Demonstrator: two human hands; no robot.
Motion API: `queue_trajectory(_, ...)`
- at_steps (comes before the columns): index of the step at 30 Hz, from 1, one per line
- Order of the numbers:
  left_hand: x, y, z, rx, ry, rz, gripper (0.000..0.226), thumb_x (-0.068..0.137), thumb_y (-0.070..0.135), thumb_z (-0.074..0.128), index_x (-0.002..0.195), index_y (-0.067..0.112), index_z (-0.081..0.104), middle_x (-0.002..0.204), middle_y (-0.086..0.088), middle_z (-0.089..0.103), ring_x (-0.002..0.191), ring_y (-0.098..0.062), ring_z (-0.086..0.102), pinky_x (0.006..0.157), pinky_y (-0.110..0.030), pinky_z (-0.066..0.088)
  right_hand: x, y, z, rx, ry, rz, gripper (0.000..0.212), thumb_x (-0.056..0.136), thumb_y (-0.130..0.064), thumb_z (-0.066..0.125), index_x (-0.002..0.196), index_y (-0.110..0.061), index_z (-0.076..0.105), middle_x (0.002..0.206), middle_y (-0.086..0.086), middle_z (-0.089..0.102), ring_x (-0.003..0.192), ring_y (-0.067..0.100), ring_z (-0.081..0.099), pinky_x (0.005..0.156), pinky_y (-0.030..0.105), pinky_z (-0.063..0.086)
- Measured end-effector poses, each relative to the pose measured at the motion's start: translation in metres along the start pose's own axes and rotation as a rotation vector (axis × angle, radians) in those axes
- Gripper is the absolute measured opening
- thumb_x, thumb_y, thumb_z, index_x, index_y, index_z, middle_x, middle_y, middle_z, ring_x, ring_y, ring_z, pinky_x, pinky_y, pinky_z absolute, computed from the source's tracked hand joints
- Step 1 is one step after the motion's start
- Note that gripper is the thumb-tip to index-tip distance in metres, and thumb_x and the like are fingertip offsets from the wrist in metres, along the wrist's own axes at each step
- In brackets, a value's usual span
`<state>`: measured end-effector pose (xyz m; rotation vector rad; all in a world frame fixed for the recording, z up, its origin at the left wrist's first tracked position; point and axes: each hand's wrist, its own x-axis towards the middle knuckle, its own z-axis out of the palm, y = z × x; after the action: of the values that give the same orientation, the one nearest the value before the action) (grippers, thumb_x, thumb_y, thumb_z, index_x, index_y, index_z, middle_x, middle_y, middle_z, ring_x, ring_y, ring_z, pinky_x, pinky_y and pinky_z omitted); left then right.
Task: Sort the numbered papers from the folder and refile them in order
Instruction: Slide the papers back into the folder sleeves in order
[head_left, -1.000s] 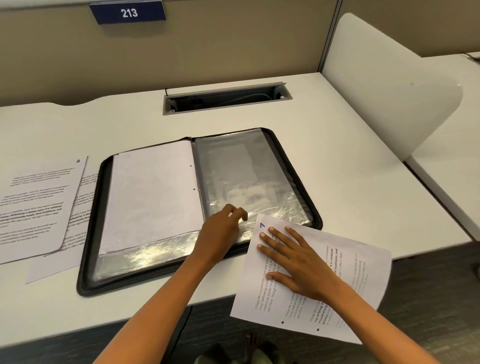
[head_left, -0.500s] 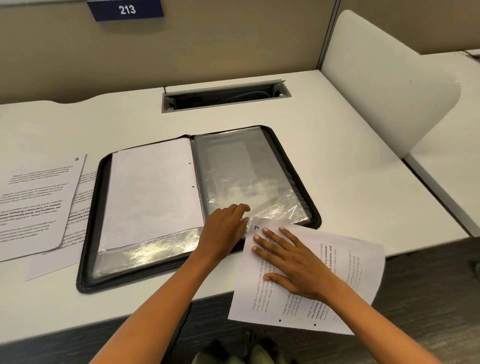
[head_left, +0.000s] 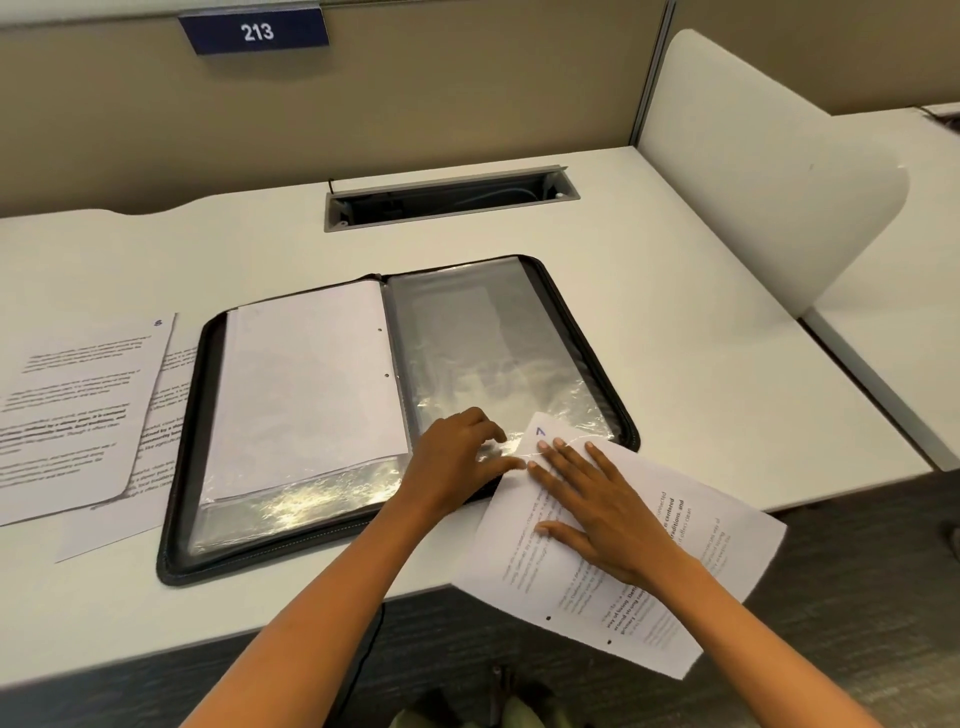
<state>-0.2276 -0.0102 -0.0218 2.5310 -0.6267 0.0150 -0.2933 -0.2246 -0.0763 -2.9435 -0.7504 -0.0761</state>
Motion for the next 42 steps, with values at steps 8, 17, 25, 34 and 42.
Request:
queue_trajectory(8,-0.007,-0.007,0.006,0.086,-0.04,0.063,0.022,0.089,0.028,0.061,0.105,0.015,0.069,0.102,-0.001,0.062,0.092,-0.019,0.058,0.075,-0.031,0.046,0.008,0.001,0.003,-0.004,-0.005,0.188,0.072,0.097,-0.063,0.014,0.148,-0.014,0.026,0.155,0.005,0.026,0.144,0.019,0.022,0.111,0.04,0.014)
queue_trajectory(17,-0.009,0.001,0.006,0.13,0.041,0.057,0.027,0.094,0.02,0.054,0.119,0.012,0.062,0.104,-0.007,0.069,0.087,-0.025,0.065,0.077,-0.037,0.053,0.034,-0.026,0.005,0.009,0.127,0.447,0.072,0.095,-0.058,0.019,0.137,-0.008,0.048,0.145,0.01,0.044,0.136,0.028,0.039,0.109,0.044,0.019)
queue_trajectory(25,-0.013,-0.001,0.006,0.338,-0.021,0.219,0.038,0.06,0.009,0.087,0.093,0.015,0.068,0.086,-0.006,0.061,0.053,-0.021,0.056,0.05,-0.032,0.053,0.026,-0.032,0.012,0.145,0.302,-0.036,0.038,0.096,-0.029,0.043,0.132,-0.02,0.052,0.138,0.008,0.053,0.133,0.028,0.044,0.11,0.046,0.033)
queue_trajectory(34,-0.017,0.003,0.0,0.399,0.084,0.281,0.038,0.053,0.026,0.091,0.083,0.012,0.072,0.081,-0.006,0.063,0.056,-0.019,0.056,0.052,-0.026,0.048,0.036,-0.031,0.008,0.075,0.002,0.106,0.08,0.088,-0.077,0.02,0.152,-0.029,0.014,0.159,0.001,0.016,0.147,0.026,0.008,0.111,0.054,0.004)
queue_trajectory(42,-0.025,-0.004,0.01,0.47,0.116,0.241,0.034,0.06,0.015,0.086,0.09,0.011,0.071,0.096,-0.009,0.062,0.074,-0.023,0.06,0.062,-0.031,0.049,0.051,-0.043,0.005,0.037,-0.006,0.355,0.083,0.09,-0.075,0.009,0.148,-0.02,0.031,0.155,0.007,0.027,0.143,0.034,0.022,0.109,0.057,0.006)
